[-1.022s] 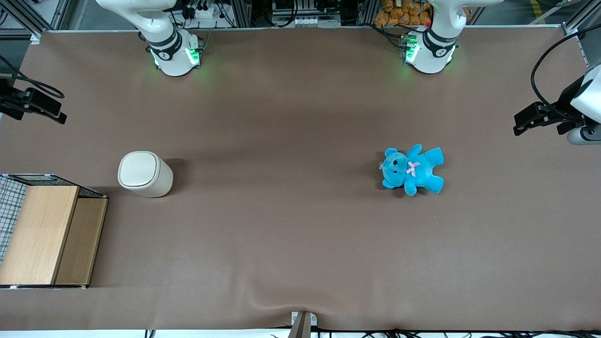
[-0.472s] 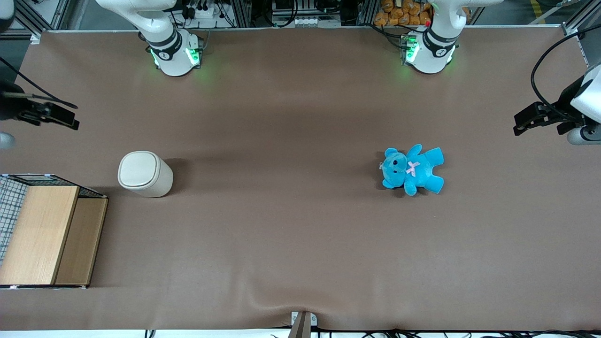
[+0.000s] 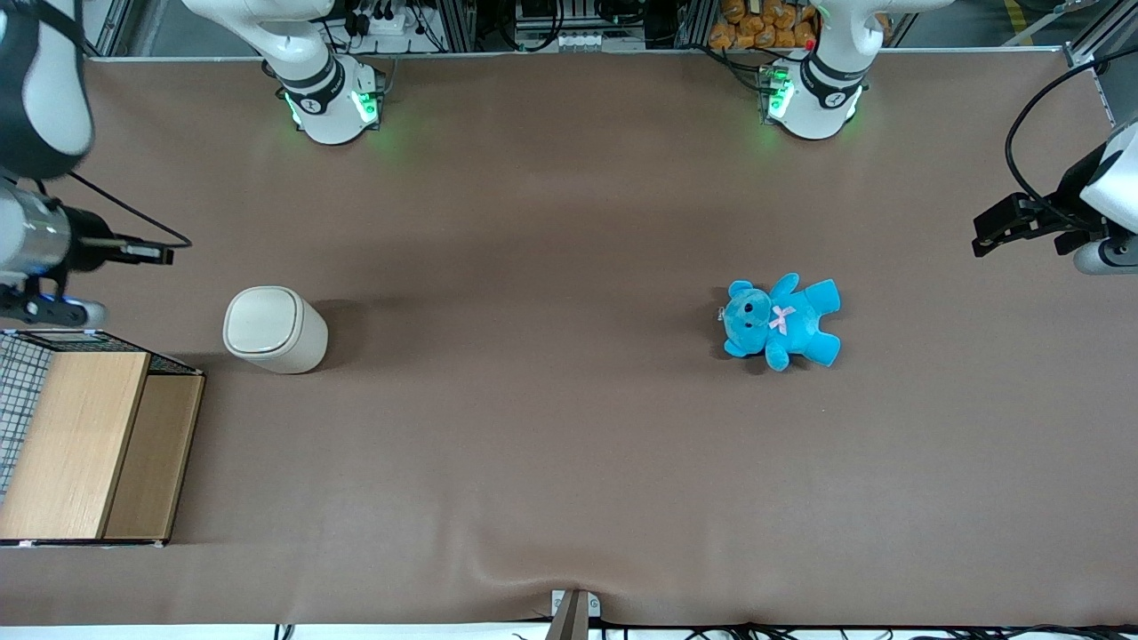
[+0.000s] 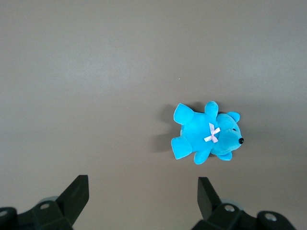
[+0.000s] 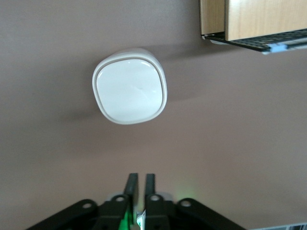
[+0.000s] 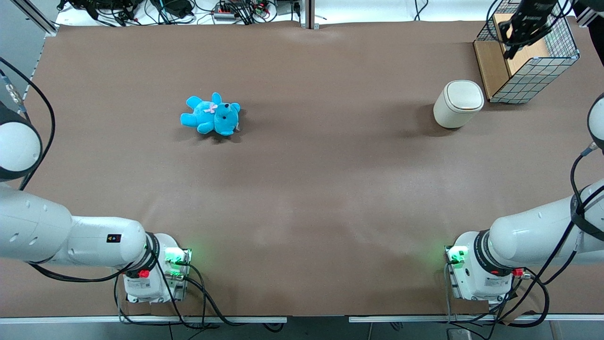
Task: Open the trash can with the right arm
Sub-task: 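Move the right gripper down to the white trash can's lid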
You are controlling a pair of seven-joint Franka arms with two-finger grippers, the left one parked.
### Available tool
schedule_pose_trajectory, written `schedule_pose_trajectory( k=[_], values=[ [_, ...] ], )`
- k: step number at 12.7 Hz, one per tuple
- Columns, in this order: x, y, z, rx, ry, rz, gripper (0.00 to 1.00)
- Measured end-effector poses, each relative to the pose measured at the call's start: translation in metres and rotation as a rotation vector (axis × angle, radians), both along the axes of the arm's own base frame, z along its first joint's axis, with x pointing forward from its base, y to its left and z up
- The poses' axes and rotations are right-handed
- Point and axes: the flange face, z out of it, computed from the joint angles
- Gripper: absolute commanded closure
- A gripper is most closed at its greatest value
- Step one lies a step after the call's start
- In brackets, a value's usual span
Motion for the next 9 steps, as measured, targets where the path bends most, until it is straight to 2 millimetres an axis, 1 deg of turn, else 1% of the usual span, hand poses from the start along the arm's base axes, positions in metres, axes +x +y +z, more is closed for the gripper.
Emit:
schedule_pose_trajectory(
  k=[2, 5, 7, 9],
  values=[
    [0.002, -0.001, -0.037, 0.005, 0.003, 0.014, 1.0],
    [0.003, -0.002, -0.084, 0.007, 0.027, 0.019, 1.0],
    [0.008, -0.004, -0.109, 0.008, 0.048, 0.021, 1.0],
    [0.012, -0.006, -0.129, 0.008, 0.06, 0.02, 1.0]
  ],
)
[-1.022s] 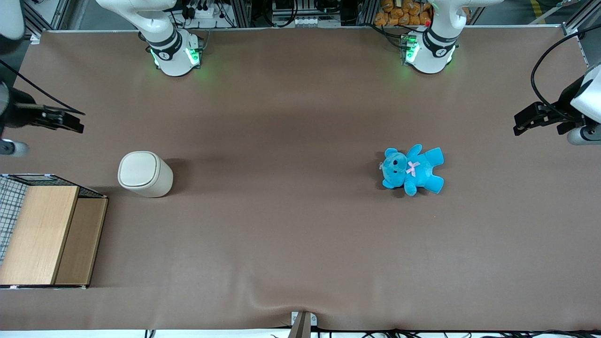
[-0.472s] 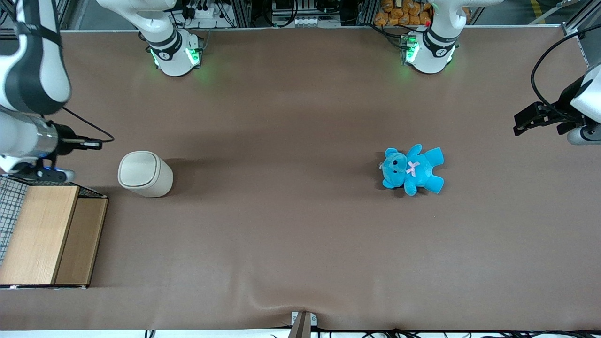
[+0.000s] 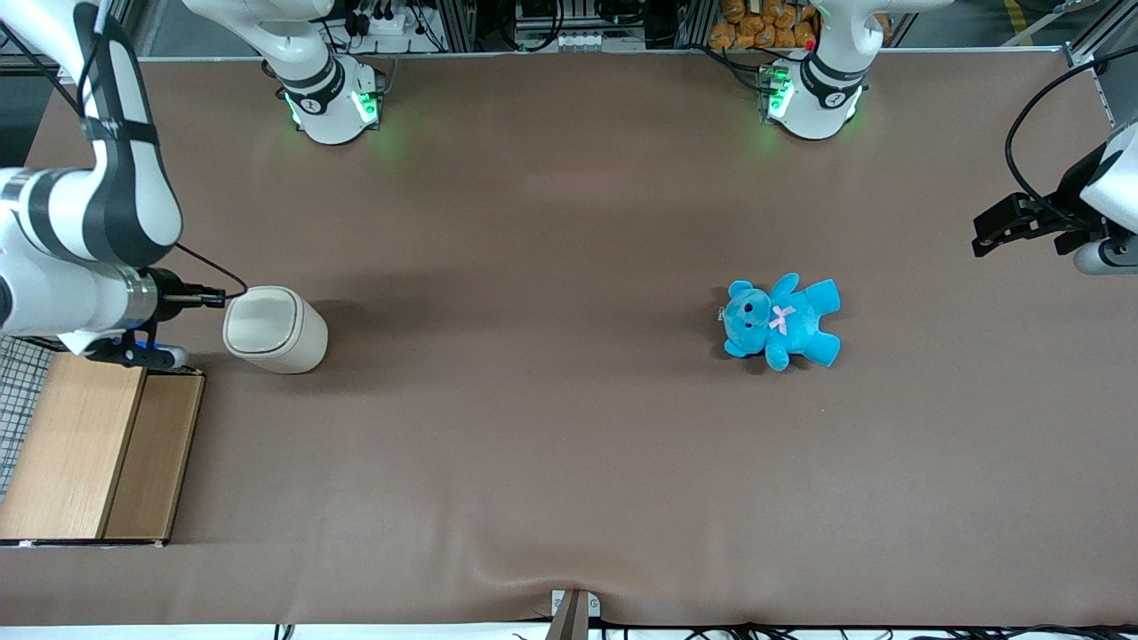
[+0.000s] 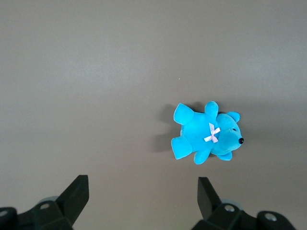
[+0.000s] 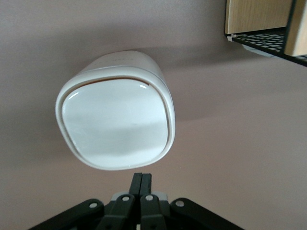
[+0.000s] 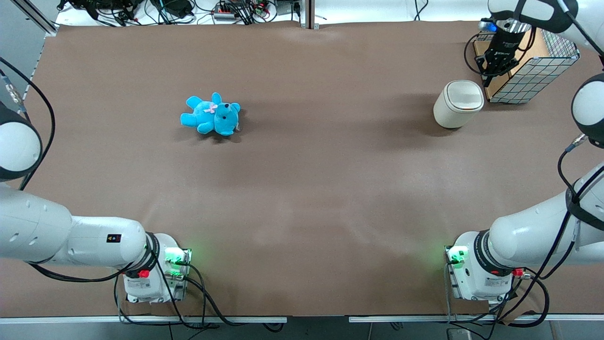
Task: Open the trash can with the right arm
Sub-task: 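Move the right gripper down to the white trash can's lid, then push the lid edge with the right gripper to flip it open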
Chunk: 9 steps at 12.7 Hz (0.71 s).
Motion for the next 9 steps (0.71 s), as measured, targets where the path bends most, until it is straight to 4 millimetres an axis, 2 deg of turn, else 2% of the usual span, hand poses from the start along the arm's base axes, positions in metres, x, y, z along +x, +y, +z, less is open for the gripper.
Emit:
schedule_pose_trajectory(
  k=[3, 9],
  values=[
    [0.003, -0.004, -0.022, 0.008, 0.017, 0.016, 1.0],
    [0.008, -0.004, -0.054, 0.009, 0.032, 0.022, 1.0]
  ],
)
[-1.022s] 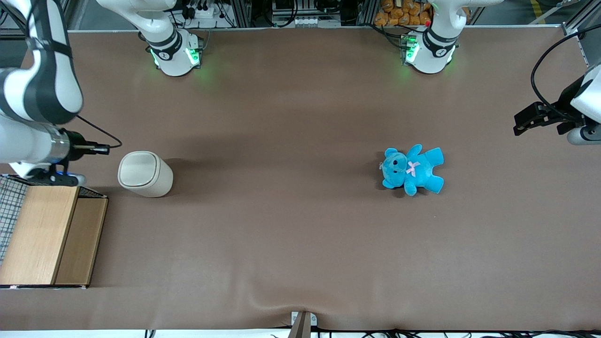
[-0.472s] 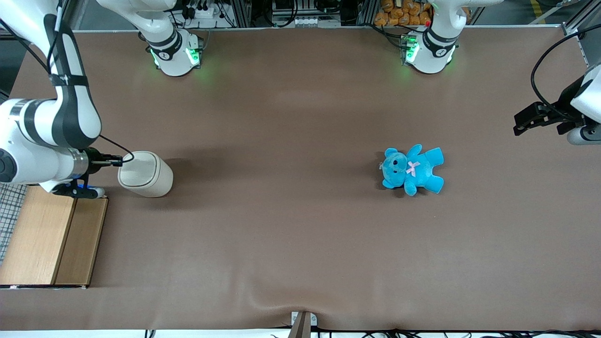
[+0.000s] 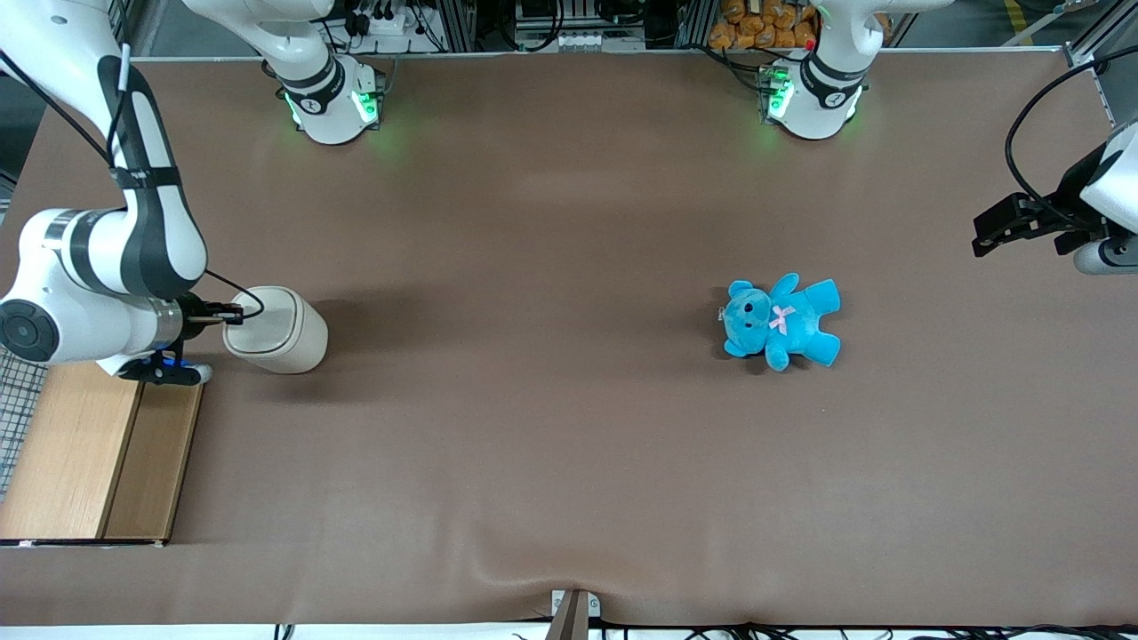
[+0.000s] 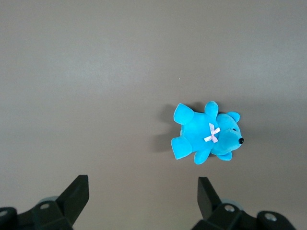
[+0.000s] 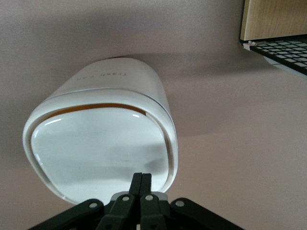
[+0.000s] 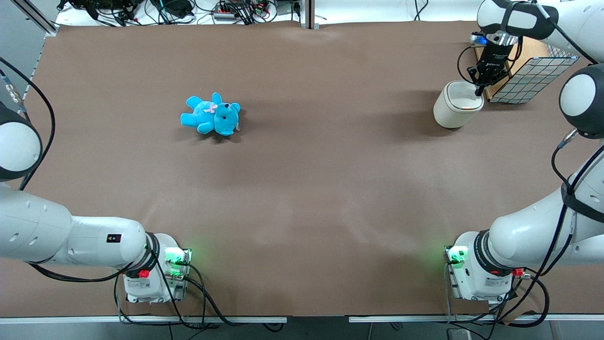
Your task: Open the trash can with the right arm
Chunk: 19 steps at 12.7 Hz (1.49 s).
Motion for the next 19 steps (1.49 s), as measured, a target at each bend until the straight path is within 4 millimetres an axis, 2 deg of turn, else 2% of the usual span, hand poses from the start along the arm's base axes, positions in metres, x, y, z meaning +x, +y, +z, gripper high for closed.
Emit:
schedule_pose_trajectory(
  k=[3, 9, 11, 13, 14, 15, 16, 19],
  values=[
    [0.0, 0.0, -0.01, 0.0, 0.015, 0.002, 1.0],
    [0.001, 0.0, -0.009, 0.001, 0.018, 0.005, 1.0],
    [0.004, 0.001, 0.01, 0.002, 0.018, 0.007, 1.0],
    [0.012, 0.002, 0.061, 0.003, -0.002, 0.009, 1.0],
    [0.015, 0.002, 0.093, 0.002, -0.029, 0.01, 0.93],
    [0.016, 0.002, 0.122, 0.0, -0.065, 0.01, 0.15],
    [0.017, 0.002, 0.145, -0.002, -0.104, 0.01, 0.0],
    [0.017, 0.003, 0.194, -0.006, -0.197, 0.015, 0.0]
  ],
)
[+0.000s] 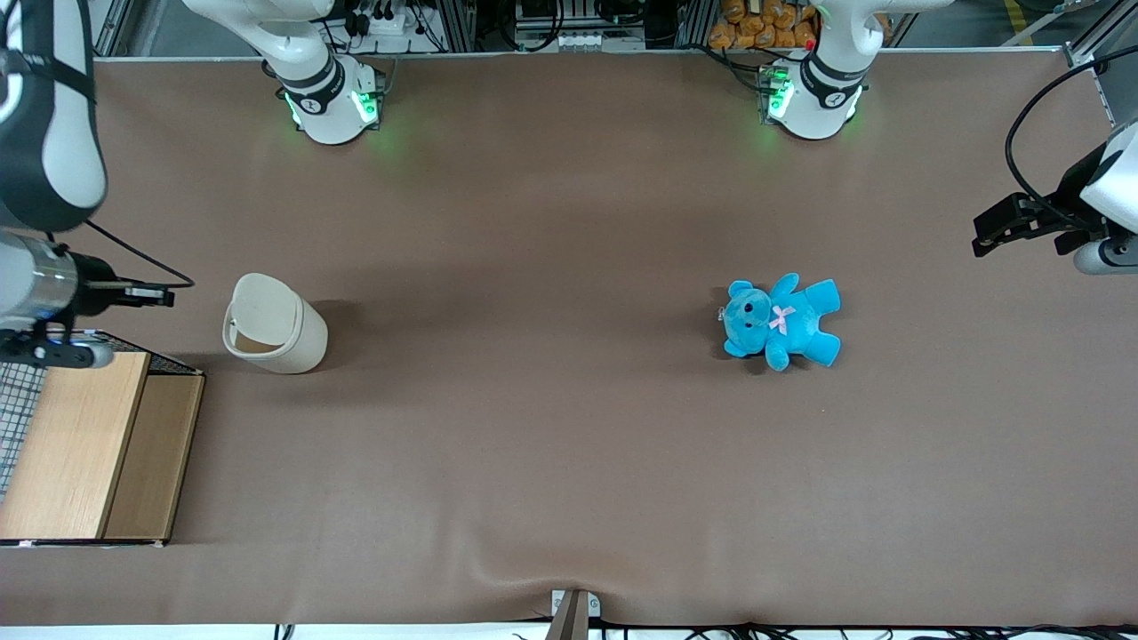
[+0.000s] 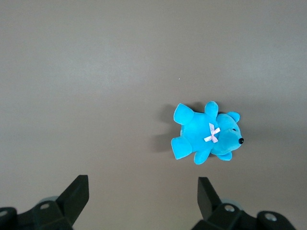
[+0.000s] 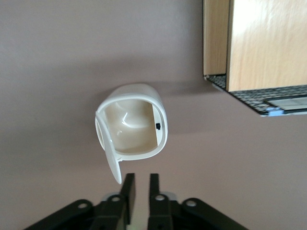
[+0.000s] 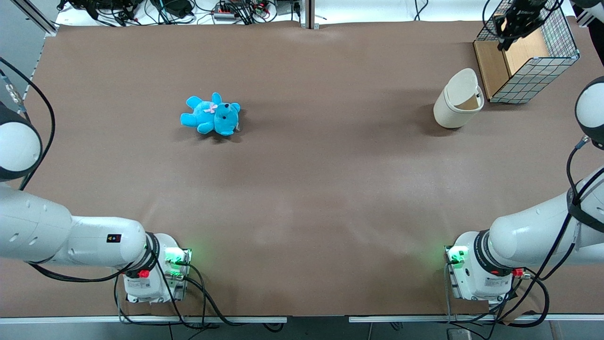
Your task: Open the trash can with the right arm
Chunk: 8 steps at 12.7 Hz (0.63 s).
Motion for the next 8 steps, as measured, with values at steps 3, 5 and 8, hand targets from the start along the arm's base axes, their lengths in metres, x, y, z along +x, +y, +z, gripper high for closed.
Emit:
schedule_pose_trajectory(
  k=[3, 5, 8],
  values=[
    [-0.003, 0.001, 0.034, -0.002, -0.063, 0.005, 0.0],
    [-0.011, 0.002, 0.057, -0.002, -0.101, 0.011, 0.0],
    [-0.024, 0.003, 0.086, 0.0, -0.143, 0.034, 0.0]
  ],
)
